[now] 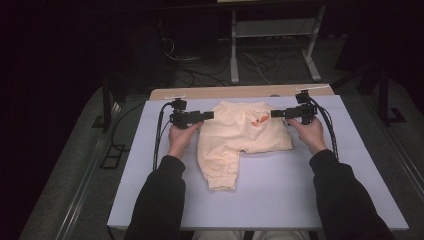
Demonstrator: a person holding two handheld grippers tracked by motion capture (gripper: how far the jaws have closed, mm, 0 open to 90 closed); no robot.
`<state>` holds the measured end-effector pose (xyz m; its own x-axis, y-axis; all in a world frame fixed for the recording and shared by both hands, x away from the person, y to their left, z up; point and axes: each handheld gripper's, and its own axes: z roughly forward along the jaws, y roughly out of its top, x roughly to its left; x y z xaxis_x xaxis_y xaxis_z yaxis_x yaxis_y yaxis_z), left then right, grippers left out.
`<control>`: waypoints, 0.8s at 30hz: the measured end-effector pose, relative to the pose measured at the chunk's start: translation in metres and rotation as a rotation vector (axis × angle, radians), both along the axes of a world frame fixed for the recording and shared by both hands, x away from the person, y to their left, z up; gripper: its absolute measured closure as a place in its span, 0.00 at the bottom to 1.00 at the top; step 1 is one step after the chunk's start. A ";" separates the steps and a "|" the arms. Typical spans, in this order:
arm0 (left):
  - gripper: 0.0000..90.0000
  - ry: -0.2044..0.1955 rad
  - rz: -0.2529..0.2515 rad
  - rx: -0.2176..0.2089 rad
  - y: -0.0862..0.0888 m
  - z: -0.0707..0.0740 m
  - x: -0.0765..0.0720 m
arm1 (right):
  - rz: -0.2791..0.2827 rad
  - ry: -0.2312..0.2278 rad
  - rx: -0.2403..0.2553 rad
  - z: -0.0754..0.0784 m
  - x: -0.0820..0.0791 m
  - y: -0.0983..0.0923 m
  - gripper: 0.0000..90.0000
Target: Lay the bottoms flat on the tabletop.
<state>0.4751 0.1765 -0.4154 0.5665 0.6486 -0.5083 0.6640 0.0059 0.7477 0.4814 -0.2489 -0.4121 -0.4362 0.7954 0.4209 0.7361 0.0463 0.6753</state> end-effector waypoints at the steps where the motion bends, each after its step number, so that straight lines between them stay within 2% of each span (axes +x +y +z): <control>1: 0.09 0.000 -0.004 0.008 0.001 0.000 -0.003 | 0.013 0.000 0.007 -0.002 -0.004 -0.001 0.05; 4: 0.00 0.000 -0.020 0.036 0.001 -0.001 -0.011 | 0.030 -0.003 -0.001 -0.003 -0.015 -0.002 0.01; 10: 0.00 -0.018 -0.037 0.039 0.003 0.003 -0.026 | 0.051 -0.002 0.005 -0.006 -0.031 -0.006 0.00; 15: 0.00 -0.039 -0.039 0.069 0.005 0.006 -0.038 | 0.063 -0.011 0.008 -0.006 -0.043 -0.008 0.00; 24: 0.00 -0.072 -0.050 0.056 0.005 0.014 -0.058 | 0.083 -0.012 0.004 -0.007 -0.059 -0.009 0.00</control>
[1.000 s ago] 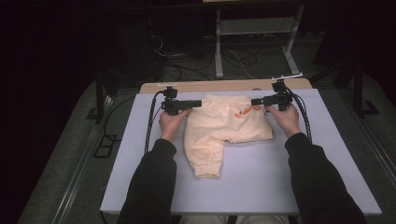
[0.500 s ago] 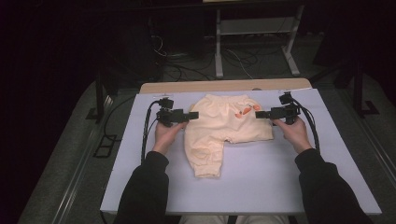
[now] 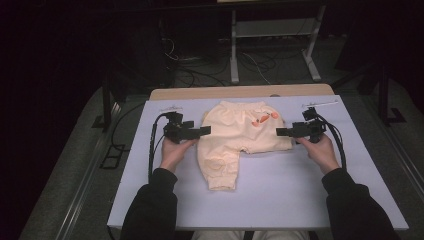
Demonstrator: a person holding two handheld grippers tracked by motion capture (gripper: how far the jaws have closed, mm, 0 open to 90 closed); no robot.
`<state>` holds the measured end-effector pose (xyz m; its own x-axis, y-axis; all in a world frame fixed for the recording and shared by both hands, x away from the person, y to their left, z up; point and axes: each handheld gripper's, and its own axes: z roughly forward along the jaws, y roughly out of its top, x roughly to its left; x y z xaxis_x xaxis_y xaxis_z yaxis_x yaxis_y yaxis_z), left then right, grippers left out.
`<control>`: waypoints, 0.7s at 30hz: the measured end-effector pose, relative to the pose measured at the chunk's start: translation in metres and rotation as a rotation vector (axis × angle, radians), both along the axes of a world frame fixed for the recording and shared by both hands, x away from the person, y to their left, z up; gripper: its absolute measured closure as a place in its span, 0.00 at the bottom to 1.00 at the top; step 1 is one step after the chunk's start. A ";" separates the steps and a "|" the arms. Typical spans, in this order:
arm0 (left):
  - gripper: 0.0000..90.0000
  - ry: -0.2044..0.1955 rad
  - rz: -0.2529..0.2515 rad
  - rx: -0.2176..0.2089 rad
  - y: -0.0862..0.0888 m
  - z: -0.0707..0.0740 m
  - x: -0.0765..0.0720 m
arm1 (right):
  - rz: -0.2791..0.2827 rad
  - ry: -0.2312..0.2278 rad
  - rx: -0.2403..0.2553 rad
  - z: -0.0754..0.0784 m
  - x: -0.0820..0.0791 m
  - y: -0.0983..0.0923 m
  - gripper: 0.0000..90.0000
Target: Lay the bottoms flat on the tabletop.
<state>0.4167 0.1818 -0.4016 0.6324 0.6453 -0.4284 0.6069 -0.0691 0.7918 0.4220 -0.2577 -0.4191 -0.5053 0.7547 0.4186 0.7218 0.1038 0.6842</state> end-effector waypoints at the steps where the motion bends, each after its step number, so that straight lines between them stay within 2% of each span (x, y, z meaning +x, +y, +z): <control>1: 0.00 -0.002 -0.002 0.002 0.000 0.000 -0.001 | -0.002 0.000 0.001 0.000 -0.001 0.000 0.00; 5: 0.00 -0.006 -0.019 0.024 -0.004 -0.001 -0.009 | -0.001 0.002 0.028 0.000 -0.006 -0.001 0.00; 11: 0.00 -0.010 -0.056 0.008 -0.012 -0.005 -0.024 | -0.012 0.015 0.023 -0.005 -0.014 -0.006 0.00; 21: 0.00 -0.013 -0.113 0.039 -0.028 -0.010 -0.046 | -0.026 0.007 0.015 -0.006 -0.027 -0.009 0.00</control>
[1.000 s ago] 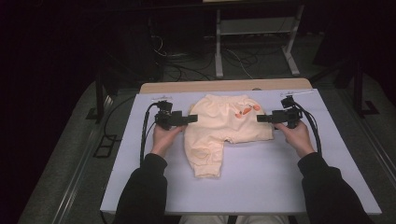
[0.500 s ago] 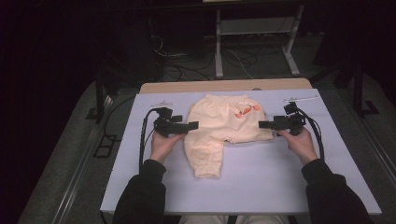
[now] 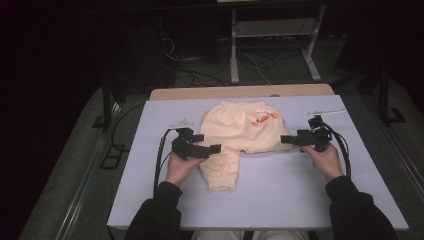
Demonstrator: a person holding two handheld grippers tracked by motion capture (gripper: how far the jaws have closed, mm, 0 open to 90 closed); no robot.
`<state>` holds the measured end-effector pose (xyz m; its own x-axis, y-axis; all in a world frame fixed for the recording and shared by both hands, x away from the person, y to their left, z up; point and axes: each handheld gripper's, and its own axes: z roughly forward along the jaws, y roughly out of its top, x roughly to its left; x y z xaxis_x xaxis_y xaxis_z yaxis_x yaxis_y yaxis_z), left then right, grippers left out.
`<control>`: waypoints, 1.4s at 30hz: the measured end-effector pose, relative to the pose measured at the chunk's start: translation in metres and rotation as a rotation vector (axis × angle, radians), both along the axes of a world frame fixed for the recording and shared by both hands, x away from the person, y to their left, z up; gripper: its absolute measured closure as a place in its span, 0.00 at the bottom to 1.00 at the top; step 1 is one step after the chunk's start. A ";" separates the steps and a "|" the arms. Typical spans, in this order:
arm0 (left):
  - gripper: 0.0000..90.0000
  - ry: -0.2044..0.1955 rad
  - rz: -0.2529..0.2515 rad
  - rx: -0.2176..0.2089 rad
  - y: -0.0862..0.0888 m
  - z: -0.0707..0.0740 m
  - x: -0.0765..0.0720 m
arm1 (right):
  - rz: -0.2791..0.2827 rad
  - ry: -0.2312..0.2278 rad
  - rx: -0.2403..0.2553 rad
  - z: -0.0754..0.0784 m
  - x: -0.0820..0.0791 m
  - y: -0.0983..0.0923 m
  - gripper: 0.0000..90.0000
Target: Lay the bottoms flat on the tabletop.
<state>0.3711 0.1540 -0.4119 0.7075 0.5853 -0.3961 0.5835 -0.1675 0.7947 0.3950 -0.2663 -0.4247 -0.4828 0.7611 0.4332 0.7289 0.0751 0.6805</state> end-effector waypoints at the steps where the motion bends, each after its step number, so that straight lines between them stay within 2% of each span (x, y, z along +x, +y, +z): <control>1: 0.00 0.004 -0.006 -0.001 -0.001 -0.001 -0.002 | 0.001 -0.001 0.000 0.000 -0.001 0.000 0.00; 8: 0.00 0.018 -0.058 0.023 -0.014 -0.004 -0.019 | -0.004 -0.001 -0.005 -0.003 -0.008 0.002 0.00; 13: 0.00 0.041 -0.102 0.061 -0.028 -0.007 -0.034 | -0.010 0.002 -0.011 -0.003 -0.016 0.003 0.00; 18: 0.00 0.065 -0.133 0.127 -0.040 -0.012 -0.045 | -0.016 -0.005 -0.049 -0.003 -0.023 0.004 0.00; 21: 0.06 0.068 -0.136 0.163 -0.045 -0.015 -0.049 | -0.014 -0.002 -0.047 -0.003 -0.026 0.004 0.00; 25: 0.10 0.095 -0.137 0.196 -0.051 -0.019 -0.052 | -0.009 -0.005 -0.075 -0.004 -0.028 0.006 0.00; 28: 0.16 0.090 -0.136 0.226 -0.056 -0.020 -0.055 | -0.011 -0.003 -0.079 -0.005 -0.028 0.005 0.00; 31: 0.20 0.108 -0.136 0.243 -0.063 -0.025 -0.056 | -0.015 -0.003 -0.078 -0.005 -0.027 0.005 0.00; 33: 0.23 0.108 -0.139 0.278 -0.068 -0.028 -0.056 | -0.016 -0.003 -0.080 -0.005 -0.028 0.005 0.00; 34: 0.25 0.102 -0.132 0.310 -0.071 -0.028 -0.057 | -0.016 -0.004 -0.080 -0.005 -0.028 0.006 0.00; 36: 0.33 0.073 -0.107 0.358 -0.074 -0.029 -0.059 | -0.016 -0.004 -0.078 -0.005 -0.028 0.006 0.00; 38: 0.46 0.048 -0.083 0.405 -0.075 -0.028 -0.060 | -0.010 -0.001 -0.084 -0.006 -0.028 0.006 0.00; 42: 0.59 0.038 -0.093 0.435 -0.076 -0.026 -0.061 | 0.004 0.030 -0.105 -0.010 -0.024 0.007 0.02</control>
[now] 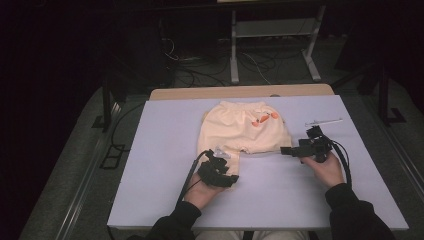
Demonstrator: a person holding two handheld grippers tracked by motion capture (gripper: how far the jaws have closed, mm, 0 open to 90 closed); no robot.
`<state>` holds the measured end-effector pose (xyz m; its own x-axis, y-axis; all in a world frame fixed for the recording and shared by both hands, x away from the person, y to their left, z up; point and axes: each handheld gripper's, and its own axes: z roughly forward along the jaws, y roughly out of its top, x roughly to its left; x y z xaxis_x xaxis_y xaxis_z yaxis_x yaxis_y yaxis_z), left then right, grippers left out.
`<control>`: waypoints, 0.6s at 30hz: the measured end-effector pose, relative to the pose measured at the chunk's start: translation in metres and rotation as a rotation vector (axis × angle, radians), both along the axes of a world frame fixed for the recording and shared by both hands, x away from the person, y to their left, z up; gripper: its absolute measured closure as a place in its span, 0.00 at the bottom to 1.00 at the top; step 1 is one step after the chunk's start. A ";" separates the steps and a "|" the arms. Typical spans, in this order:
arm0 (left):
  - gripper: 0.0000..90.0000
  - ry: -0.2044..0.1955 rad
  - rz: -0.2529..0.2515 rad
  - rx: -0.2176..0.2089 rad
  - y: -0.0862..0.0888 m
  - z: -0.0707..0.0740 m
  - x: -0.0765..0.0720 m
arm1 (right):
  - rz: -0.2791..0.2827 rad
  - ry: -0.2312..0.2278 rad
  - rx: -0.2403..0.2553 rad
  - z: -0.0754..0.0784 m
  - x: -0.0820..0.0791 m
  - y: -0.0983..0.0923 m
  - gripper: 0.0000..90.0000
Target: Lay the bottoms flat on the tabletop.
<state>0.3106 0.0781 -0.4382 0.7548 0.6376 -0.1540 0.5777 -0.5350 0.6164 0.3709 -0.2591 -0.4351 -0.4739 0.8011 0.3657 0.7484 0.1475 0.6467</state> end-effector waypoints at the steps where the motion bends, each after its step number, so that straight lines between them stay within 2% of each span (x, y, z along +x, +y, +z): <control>1: 0.61 0.004 -0.006 0.002 0.000 0.001 0.000 | 0.002 0.009 -0.003 -0.002 0.001 0.000 0.04; 5: 0.69 0.035 -0.018 -0.007 0.003 0.002 0.003 | 0.015 0.017 -0.028 -0.007 0.006 0.003 0.17; 8: 0.73 0.053 -0.029 -0.016 0.007 0.004 0.004 | 0.019 0.071 -0.021 -0.011 0.009 0.006 0.22; 10: 0.74 0.065 -0.034 -0.021 0.009 0.004 0.005 | 0.015 0.076 -0.042 -0.012 0.009 0.009 0.27; 11: 0.75 0.071 -0.033 -0.026 0.009 0.004 0.006 | 0.003 0.069 -0.055 -0.011 0.010 0.010 0.32; 12: 0.75 0.074 -0.034 -0.029 0.010 0.004 0.006 | -0.015 0.074 -0.058 -0.011 0.011 0.011 0.42; 14: 0.75 0.073 -0.040 -0.029 0.010 0.004 0.006 | -0.039 0.079 -0.036 -0.012 0.015 0.010 0.58; 15: 0.75 0.075 -0.044 -0.024 0.010 0.005 0.006 | -0.039 0.082 -0.034 -0.013 0.017 0.009 0.73; 18: 0.75 0.075 -0.050 -0.023 0.012 0.006 0.005 | 0.001 0.125 -0.011 -0.012 0.022 0.007 0.86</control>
<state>0.3158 0.0898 -0.4322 0.7716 0.5950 -0.2249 0.5953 -0.5509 0.5849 0.3931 -0.2520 -0.4469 -0.4259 0.8051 0.4128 0.8228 0.1549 0.5468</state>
